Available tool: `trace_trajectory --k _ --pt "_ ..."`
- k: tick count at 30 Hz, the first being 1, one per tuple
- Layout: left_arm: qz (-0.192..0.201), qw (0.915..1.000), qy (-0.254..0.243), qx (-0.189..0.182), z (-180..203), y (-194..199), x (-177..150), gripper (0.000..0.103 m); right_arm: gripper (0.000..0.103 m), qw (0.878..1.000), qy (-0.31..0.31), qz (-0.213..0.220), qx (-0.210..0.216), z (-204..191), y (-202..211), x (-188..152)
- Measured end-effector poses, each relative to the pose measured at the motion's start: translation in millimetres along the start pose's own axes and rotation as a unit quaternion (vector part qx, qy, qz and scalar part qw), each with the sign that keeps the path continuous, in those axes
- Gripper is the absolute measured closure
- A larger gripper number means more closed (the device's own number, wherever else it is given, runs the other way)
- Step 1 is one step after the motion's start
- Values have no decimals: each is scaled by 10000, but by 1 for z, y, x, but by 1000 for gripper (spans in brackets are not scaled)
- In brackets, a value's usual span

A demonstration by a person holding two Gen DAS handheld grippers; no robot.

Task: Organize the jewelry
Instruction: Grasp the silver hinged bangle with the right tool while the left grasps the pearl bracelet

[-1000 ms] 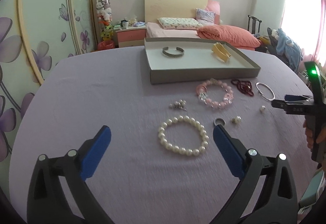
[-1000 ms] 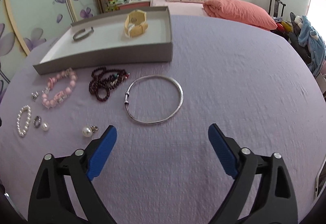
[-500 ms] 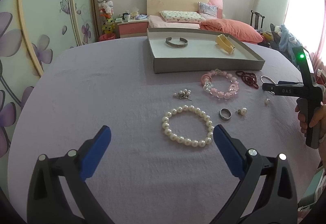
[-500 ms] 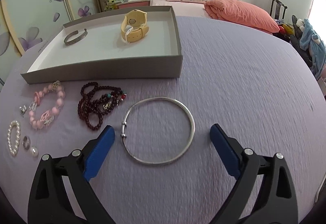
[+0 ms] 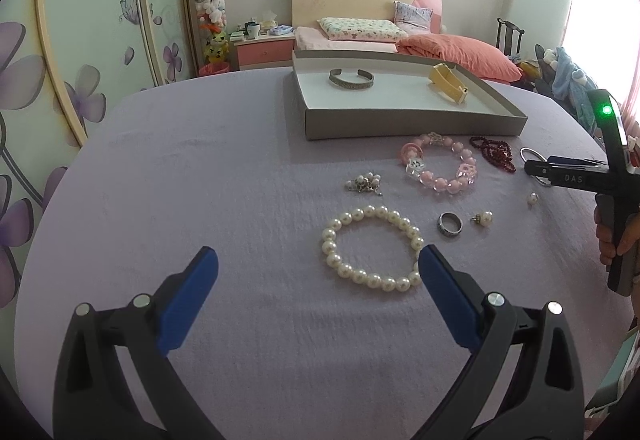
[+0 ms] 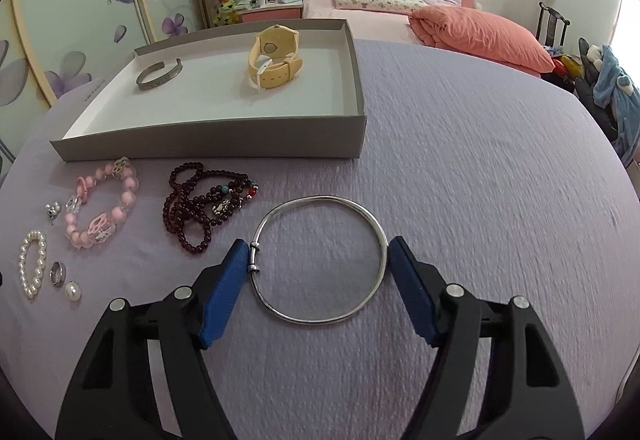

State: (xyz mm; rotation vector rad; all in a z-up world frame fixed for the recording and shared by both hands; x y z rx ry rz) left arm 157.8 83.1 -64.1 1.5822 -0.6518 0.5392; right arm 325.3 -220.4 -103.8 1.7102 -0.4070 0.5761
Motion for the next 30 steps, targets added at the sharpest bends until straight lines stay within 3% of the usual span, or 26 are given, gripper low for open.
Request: trace_trajectory --k 7,12,21,30 --pt "13 10000 -72 62 1 -2 3 9 32 9995 -247 -17 173 9 8 -2" --pt "-150 9997 -178 95 7 -13 6 32 32 9989 -378 42 277 15 15 1" --pt "-432 9989 -166 1 17 -34 8 61 32 9983 -457 30 362 18 15 2" --pt "-503 9985 -192 -26 21 -43 9 78 32 9980 -442 18 444 16 18 0"
Point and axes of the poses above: each gripper's, at about its wrist camera, not at the fingertips, and y roughly against the way its jaws point, z to its right, x to its top, the point moved 3 cm from there along -y, roughly the way its jaws point, and after that the axes turned 11 degrees about -y, right-handed, at the moved point
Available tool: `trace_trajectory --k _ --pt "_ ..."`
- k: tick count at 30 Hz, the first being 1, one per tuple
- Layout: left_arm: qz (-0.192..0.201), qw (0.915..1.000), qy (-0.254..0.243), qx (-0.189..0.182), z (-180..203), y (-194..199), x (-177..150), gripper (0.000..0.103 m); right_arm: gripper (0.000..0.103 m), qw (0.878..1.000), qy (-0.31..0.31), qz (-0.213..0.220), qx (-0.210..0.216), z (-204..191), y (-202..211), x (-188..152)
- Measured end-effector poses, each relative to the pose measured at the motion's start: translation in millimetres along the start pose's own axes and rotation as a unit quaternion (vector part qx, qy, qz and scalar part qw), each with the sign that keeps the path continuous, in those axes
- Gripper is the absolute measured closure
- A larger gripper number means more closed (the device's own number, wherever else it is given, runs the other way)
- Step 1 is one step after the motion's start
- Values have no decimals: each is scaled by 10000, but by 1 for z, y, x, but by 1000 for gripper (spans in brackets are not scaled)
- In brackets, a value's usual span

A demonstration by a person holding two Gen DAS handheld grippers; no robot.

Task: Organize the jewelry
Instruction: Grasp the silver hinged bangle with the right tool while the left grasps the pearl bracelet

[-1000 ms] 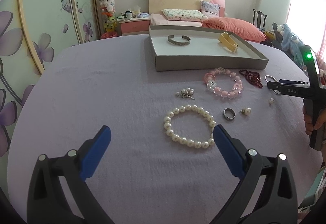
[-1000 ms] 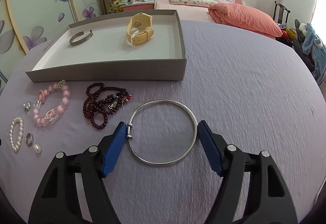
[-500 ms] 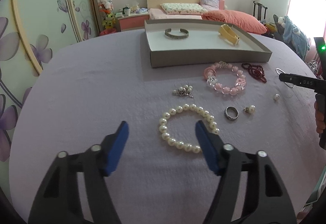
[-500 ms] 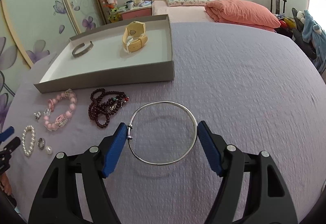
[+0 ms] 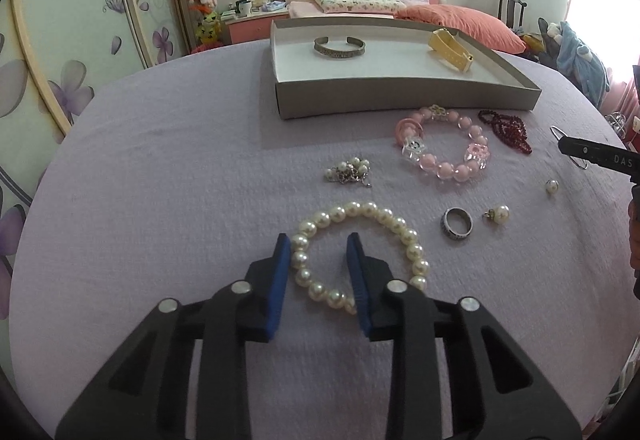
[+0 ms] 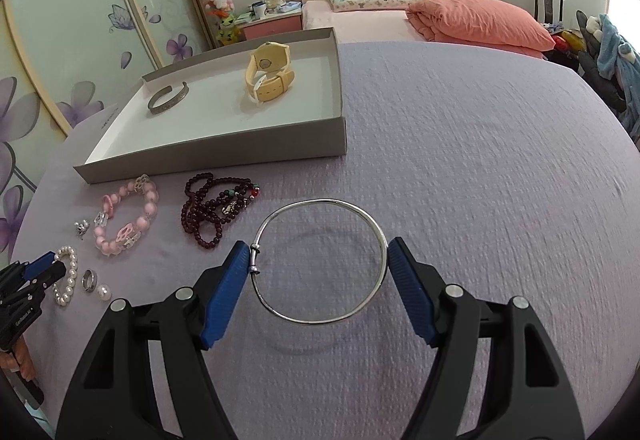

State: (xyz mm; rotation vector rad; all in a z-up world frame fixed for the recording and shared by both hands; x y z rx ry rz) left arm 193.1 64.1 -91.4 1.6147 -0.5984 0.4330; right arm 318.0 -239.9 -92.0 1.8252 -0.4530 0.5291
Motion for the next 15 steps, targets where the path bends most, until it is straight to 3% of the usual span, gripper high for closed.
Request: trace_trajectory --k 2,8,15 --pt "0 10000 -42 -10 1 1 0 93 32 10000 -6 6 7 0 1 0" --pt "25 9999 -162 25 5 4 -1 93 32 10000 2 28 39 -1 5 0" --pt "493 9986 -50 -179 1 32 11 93 32 9999 29 114 78 -5 12 4"
Point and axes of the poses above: each gripper's, at about its wrist camera, not at the fingertips, and y roughly against the way its jaws point, z to its right, x to its top, the point moved 3 cm from there along -y, roughly the way its jaws point, and after that the axes turned 11 degrees about -y, right-handed, at the moved point
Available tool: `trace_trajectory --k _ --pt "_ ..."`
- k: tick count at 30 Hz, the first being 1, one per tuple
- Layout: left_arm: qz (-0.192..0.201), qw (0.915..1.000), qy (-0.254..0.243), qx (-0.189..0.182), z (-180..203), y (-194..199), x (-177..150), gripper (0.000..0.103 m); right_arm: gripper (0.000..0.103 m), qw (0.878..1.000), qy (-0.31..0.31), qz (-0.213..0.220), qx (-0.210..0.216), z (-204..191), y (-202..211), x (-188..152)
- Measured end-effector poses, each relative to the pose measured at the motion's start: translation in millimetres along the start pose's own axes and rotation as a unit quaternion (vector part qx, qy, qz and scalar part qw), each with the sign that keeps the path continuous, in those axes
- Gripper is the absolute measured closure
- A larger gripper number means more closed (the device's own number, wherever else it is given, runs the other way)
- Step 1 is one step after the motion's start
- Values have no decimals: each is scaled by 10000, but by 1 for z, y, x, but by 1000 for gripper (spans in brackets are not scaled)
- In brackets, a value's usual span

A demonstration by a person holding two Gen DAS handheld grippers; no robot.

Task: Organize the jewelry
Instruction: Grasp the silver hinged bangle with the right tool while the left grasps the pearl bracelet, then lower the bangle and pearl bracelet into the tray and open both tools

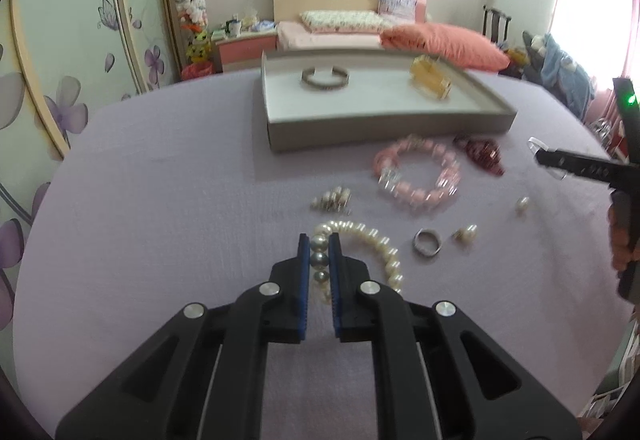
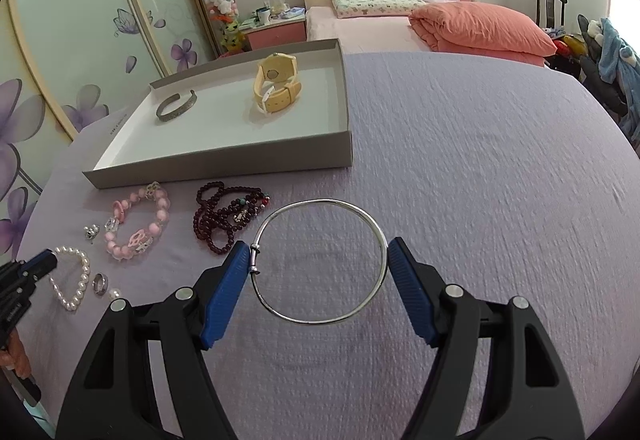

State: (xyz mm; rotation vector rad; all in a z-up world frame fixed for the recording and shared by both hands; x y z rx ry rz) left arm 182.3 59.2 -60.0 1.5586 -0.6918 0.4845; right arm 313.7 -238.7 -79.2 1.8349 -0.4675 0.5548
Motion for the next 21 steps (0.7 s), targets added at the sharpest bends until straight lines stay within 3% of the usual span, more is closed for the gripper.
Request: trace_trajectory --k 8,21 --pt "492 9985 52 -219 3 31 23 93 32 9999 26 101 63 -4 7 5" --pt "989 9946 150 -281 0 57 59 93 32 9995 81 220 219 -11 17 11"
Point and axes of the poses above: each gripper's, at about its wrist camera, not at the fingertips, and y roughly against the way its jaws point, z to its right, x to its top, the point moved 3 cm from there along -y, roughly the way its jaws point, and after that the axes turned 11 degrees about -y, right-handed, at the moved point
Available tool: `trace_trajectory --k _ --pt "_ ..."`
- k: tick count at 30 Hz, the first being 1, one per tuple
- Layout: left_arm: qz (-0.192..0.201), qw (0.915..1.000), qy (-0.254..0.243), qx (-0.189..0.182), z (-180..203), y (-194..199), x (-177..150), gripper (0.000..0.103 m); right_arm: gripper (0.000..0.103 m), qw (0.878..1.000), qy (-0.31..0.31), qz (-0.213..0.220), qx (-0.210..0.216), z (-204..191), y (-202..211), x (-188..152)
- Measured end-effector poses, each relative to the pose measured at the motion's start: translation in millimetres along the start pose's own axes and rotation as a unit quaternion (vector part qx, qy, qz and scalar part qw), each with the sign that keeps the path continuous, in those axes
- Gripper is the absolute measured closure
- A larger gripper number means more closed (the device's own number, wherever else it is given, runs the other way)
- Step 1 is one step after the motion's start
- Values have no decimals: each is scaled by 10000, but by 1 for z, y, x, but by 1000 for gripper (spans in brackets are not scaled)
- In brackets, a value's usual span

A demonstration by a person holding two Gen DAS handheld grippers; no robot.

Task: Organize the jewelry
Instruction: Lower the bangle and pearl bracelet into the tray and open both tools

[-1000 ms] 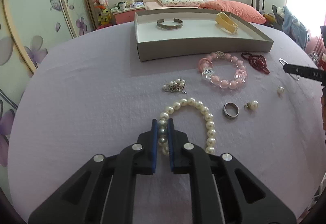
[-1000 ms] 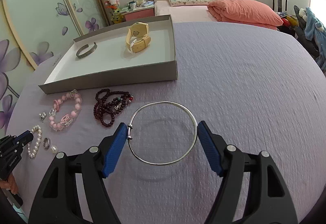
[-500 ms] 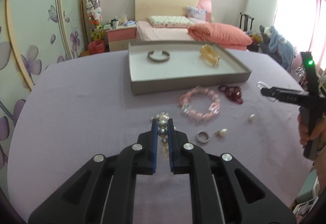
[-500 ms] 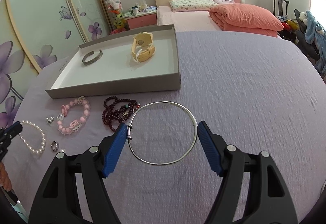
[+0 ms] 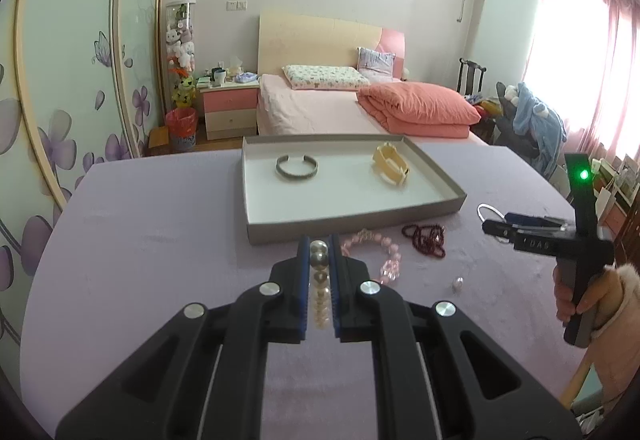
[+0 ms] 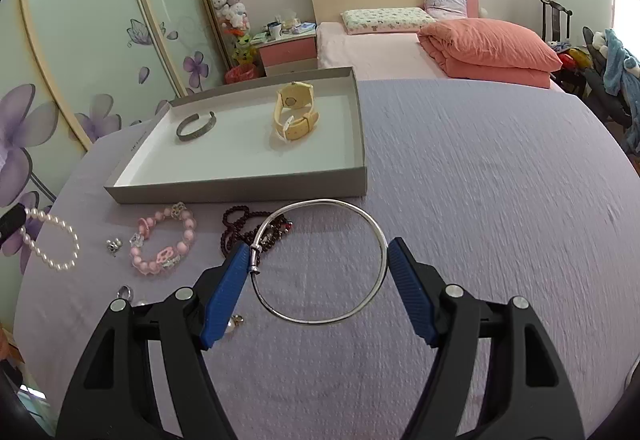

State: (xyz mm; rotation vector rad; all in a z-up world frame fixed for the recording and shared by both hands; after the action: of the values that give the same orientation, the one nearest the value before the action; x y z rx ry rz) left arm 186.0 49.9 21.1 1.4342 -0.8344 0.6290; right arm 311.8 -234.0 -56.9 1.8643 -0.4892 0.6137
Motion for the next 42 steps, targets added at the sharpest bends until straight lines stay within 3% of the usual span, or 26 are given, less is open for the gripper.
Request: trace_trajectory --k 10,22,31,39,41,42 --pt "91 9999 128 25 -9 -21 35 93 32 9998 -1 92 159 -8 -2 17" --pt "-32 9995 190 240 -24 -112 96 93 32 9989 15 208 412 -21 -32 61" --pt "-325 9983 266 395 -35 -180 109 93 32 9987 21 232 460 -24 -55 76" --pt "-459 9972 407 419 -47 -205 107 92 32 9989 61 181 437 -27 -65 76" --pt "-482 9968 465 442 -49 -207 104 88 32 9989 73 175 422 -28 -66 76" --pt "-486 9966 490 446 -50 -206 104 77 32 9990 82 174 411 -29 -66 75"
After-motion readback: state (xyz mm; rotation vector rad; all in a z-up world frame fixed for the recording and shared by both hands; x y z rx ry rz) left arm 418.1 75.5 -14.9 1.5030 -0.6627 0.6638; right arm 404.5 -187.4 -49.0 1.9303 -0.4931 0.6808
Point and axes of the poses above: each gripper's, at about its wrist camera, not at the fingertips, and y roughly against the way its jaws point, z to its right, x to its top, the point moved 3 cm from there along -y, roughly the way its jaws point, and after that the axes turned 11 degrees about -y, right-handed, at the moved point
